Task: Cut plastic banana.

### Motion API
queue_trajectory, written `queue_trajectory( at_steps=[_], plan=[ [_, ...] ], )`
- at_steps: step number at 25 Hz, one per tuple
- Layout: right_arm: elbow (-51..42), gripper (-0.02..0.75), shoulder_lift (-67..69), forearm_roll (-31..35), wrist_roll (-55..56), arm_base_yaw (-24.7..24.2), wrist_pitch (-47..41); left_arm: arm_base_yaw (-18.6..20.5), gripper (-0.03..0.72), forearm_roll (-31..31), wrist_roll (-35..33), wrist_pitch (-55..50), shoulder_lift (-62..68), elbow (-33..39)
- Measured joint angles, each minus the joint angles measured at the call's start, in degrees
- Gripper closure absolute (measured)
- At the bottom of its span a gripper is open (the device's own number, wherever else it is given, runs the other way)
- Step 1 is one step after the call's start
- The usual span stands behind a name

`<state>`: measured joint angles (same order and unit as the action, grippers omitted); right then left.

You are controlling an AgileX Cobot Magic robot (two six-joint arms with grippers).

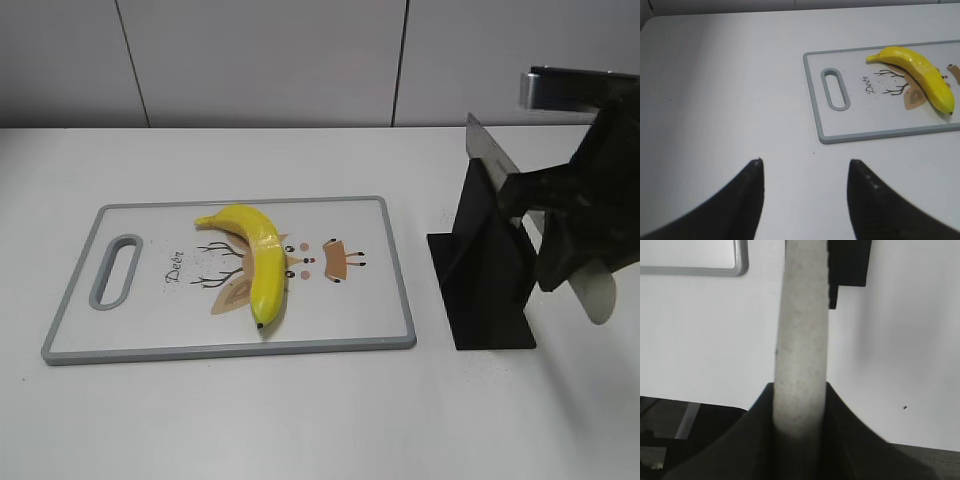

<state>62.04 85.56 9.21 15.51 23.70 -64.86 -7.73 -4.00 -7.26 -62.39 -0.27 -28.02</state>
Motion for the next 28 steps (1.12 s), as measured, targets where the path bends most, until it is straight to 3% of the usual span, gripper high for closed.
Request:
queue_trajectory(
  at_steps=[12,28],
  plan=[
    [1.1,0.567,-8.9,0.6,-0.5,0.2,-2.7,0.0,0.189,0.0,0.0,0.0,0.0,0.0],
    [14.9,0.567,-9.7,-5.1,-7.9,0.2,-2.4,0.0,0.189,0.1,0.0,0.4,0.0,0.0]
  ],
)
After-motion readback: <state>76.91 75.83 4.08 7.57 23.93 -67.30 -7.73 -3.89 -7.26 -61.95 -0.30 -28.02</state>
